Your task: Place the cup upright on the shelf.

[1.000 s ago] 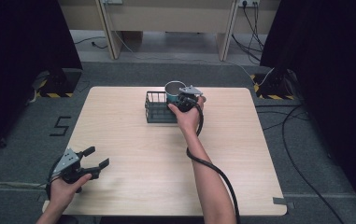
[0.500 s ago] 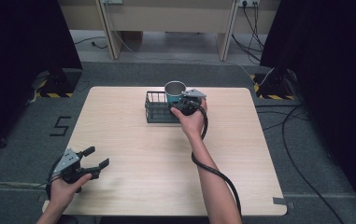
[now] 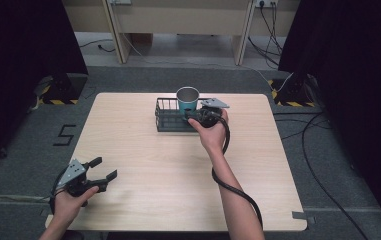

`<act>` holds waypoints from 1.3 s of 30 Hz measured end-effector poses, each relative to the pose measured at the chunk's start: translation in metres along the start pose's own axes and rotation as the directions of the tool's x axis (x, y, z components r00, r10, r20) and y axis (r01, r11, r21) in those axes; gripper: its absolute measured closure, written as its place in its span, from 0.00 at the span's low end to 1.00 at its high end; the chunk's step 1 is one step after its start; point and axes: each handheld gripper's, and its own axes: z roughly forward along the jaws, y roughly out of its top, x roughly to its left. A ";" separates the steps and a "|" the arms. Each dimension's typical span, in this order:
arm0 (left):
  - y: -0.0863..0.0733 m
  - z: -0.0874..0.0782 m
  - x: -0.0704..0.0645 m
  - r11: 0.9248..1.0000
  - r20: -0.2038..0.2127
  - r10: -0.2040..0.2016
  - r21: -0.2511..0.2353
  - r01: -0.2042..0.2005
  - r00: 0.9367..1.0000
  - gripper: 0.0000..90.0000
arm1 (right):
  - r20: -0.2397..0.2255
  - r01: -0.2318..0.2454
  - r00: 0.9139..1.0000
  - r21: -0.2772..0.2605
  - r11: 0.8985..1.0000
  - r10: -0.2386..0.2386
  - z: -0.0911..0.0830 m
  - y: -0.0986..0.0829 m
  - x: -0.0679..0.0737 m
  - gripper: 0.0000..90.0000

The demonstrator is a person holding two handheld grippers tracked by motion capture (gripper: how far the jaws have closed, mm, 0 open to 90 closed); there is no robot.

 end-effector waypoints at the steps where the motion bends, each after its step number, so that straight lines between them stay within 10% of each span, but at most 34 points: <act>1: 0.000 0.000 0.000 1.000 0.000 0.000 0.001 0.000 1.000 0.17 | -0.002 -0.008 1.000 -0.004 1.000 0.008 -0.004 -0.002 -0.001 0.17; 39: 0.000 -0.001 0.000 1.000 -0.008 0.002 0.004 -0.002 1.000 0.17 | 0.037 -0.008 0.999 -0.010 1.000 0.009 -0.072 -0.038 -0.025 0.18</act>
